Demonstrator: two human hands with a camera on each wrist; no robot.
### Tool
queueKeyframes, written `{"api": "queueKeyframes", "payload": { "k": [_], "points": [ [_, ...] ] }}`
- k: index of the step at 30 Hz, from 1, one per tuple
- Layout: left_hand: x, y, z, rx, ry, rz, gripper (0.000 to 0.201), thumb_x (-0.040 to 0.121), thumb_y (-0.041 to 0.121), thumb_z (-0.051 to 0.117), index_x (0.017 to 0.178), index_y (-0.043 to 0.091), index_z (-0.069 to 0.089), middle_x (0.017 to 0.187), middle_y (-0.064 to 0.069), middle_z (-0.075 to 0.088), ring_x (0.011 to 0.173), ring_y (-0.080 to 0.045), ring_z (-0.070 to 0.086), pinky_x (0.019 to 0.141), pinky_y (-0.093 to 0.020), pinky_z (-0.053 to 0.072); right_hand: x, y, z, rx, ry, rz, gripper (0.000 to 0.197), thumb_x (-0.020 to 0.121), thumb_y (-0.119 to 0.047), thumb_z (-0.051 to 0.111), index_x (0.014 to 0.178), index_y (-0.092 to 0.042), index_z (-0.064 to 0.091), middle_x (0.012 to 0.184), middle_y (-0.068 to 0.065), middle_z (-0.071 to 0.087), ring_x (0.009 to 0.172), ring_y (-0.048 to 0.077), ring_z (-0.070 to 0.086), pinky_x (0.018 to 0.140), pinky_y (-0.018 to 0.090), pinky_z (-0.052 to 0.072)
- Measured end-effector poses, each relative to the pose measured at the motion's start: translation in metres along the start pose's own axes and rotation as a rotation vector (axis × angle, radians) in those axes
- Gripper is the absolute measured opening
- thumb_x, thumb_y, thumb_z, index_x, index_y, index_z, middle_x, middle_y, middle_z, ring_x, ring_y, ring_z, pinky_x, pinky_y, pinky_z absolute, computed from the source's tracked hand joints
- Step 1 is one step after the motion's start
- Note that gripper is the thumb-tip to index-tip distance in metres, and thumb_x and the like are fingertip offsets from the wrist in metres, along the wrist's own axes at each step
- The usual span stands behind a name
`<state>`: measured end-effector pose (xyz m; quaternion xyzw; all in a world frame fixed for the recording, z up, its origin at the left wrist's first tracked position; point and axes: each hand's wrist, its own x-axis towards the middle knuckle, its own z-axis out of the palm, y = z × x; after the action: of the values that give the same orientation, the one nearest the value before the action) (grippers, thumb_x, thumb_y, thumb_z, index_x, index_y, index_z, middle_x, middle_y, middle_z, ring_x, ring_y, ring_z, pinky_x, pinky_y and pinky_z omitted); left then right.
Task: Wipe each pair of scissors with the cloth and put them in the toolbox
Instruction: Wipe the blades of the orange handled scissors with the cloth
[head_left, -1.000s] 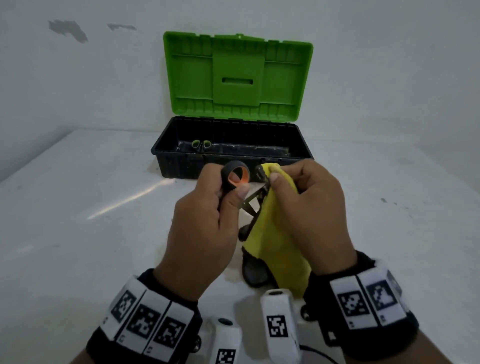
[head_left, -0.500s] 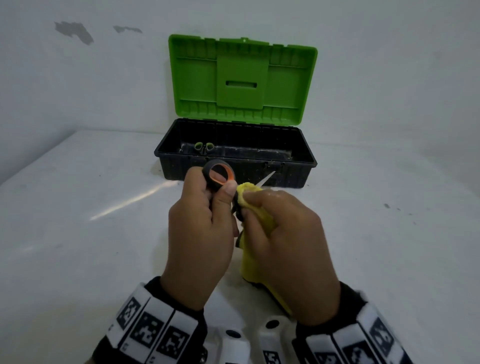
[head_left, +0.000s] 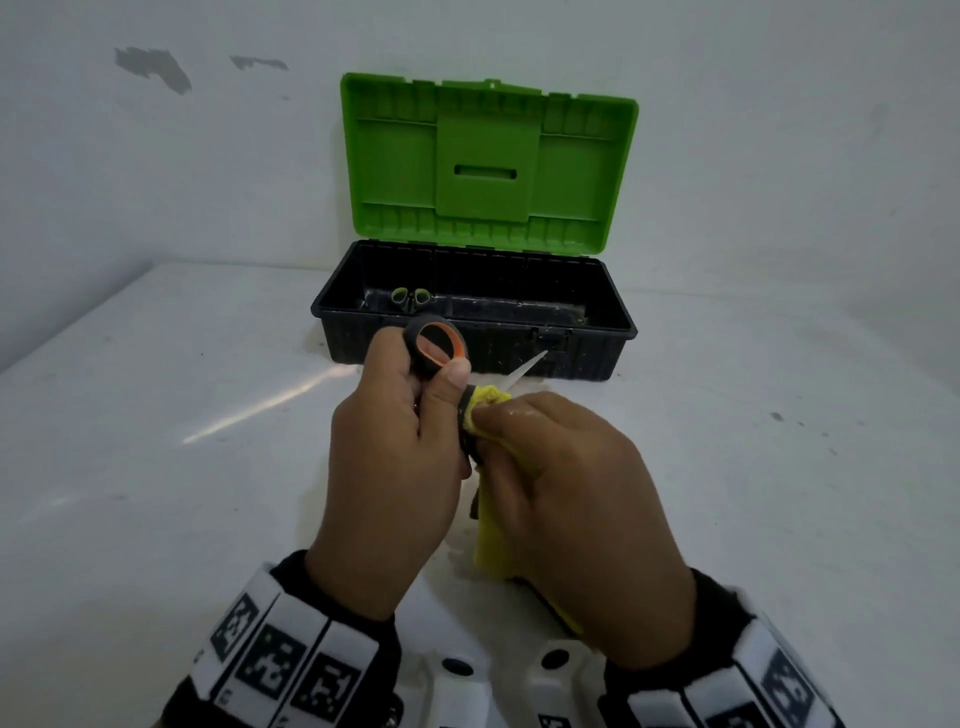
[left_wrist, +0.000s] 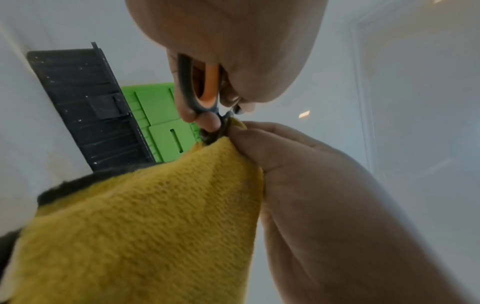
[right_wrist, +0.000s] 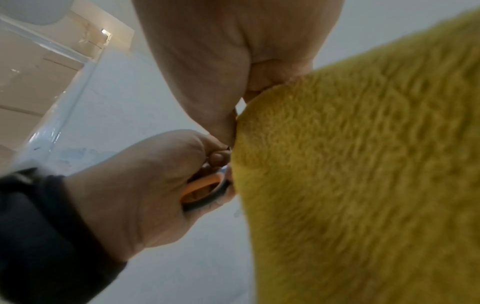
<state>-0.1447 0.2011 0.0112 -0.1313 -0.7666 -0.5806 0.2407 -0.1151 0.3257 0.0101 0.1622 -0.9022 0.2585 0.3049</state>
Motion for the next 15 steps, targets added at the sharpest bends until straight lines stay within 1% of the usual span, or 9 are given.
{"api": "queueKeyframes", "payload": {
  "k": [2,4,6,8,9,10,13,14,15],
  "points": [
    [0.0,-0.001,-0.001,0.01,-0.015,0.001,0.021,0.098,0.033,0.05,0.1,0.013,0.052,0.071,0.003,0.064,0.046,-0.012,0.061,0.049,-0.039,0.055,0.001,0.004,-0.004,-0.011,-0.032,-0.023,0.022,0.091,-0.021,0.055,0.101,-0.016,0.074,0.086,0.002,0.072,0.074,0.021,0.064,0.066,0.038,0.056],
    [0.0,-0.003,-0.004,0.013,-0.028,-0.014,0.021,0.097,0.037,0.049,0.099,0.015,0.051,0.072,0.003,0.063,0.046,-0.012,0.061,0.052,-0.041,0.055,0.003,0.011,-0.011,0.027,-0.076,-0.008,0.023,0.089,-0.023,0.058,0.106,-0.02,0.074,0.094,-0.004,0.073,0.082,0.015,0.066,0.073,0.035,0.057],
    [0.001,-0.003,-0.006,0.02,-0.069,-0.03,0.018,0.097,0.039,0.048,0.098,0.022,0.051,0.077,0.005,0.063,0.05,-0.012,0.063,0.056,-0.042,0.056,0.003,0.018,-0.02,0.103,-0.11,0.079,0.022,0.089,-0.026,0.061,0.108,-0.026,0.072,0.1,-0.013,0.071,0.089,0.004,0.063,0.08,0.024,0.053],
    [0.003,-0.004,-0.009,0.018,-0.143,-0.035,0.01,0.098,0.038,0.046,0.1,0.028,0.049,0.08,0.003,0.061,0.058,-0.012,0.065,0.061,-0.041,0.057,0.003,0.026,-0.028,0.174,-0.129,0.188,0.015,0.093,-0.028,0.062,0.105,-0.031,0.07,0.095,-0.021,0.069,0.087,-0.001,0.062,0.074,0.01,0.046],
    [0.004,-0.005,-0.01,0.022,-0.187,-0.031,0.005,0.099,0.034,0.046,0.101,0.031,0.049,0.078,0.0,0.06,0.063,-0.013,0.064,0.064,-0.038,0.056,0.003,0.029,-0.031,0.212,-0.126,0.24,0.012,0.093,-0.028,0.062,0.101,-0.033,0.07,0.09,-0.021,0.068,0.085,-0.002,0.061,0.069,0.007,0.044],
    [0.005,-0.006,-0.011,0.034,-0.228,-0.026,0.006,0.099,0.029,0.047,0.103,0.033,0.049,0.077,-0.002,0.059,0.069,-0.014,0.062,0.067,-0.035,0.054,0.003,0.032,-0.035,0.26,-0.111,0.291,0.01,0.093,-0.028,0.062,0.098,-0.033,0.07,0.086,-0.019,0.068,0.082,-0.002,0.062,0.065,0.007,0.043],
    [0.006,-0.01,-0.013,0.105,-0.326,0.006,0.02,0.098,0.016,0.047,0.105,0.034,0.051,0.085,-0.001,0.053,0.077,-0.013,0.055,0.069,-0.023,0.048,0.005,0.038,-0.041,0.449,-0.051,0.454,0.01,0.094,-0.028,0.06,0.093,-0.031,0.069,0.083,-0.012,0.071,0.076,0.002,0.065,0.06,0.013,0.049],
    [0.005,-0.009,-0.014,0.127,-0.335,0.02,0.021,0.098,0.013,0.047,0.104,0.032,0.052,0.087,0.001,0.052,0.079,-0.012,0.054,0.069,-0.019,0.046,0.005,0.039,-0.041,0.51,-0.042,0.513,0.009,0.095,-0.029,0.059,0.094,-0.031,0.068,0.083,-0.008,0.072,0.074,0.006,0.067,0.063,0.02,0.053],
    [0.005,-0.009,-0.014,0.141,-0.334,0.032,0.022,0.097,0.01,0.047,0.102,0.031,0.053,0.088,0.003,0.051,0.081,-0.011,0.053,0.071,-0.016,0.045,0.005,0.04,-0.041,0.562,-0.043,0.574,0.009,0.095,-0.03,0.057,0.095,-0.031,0.066,0.082,-0.004,0.073,0.074,0.012,0.069,0.067,0.032,0.056]
  ]
}}
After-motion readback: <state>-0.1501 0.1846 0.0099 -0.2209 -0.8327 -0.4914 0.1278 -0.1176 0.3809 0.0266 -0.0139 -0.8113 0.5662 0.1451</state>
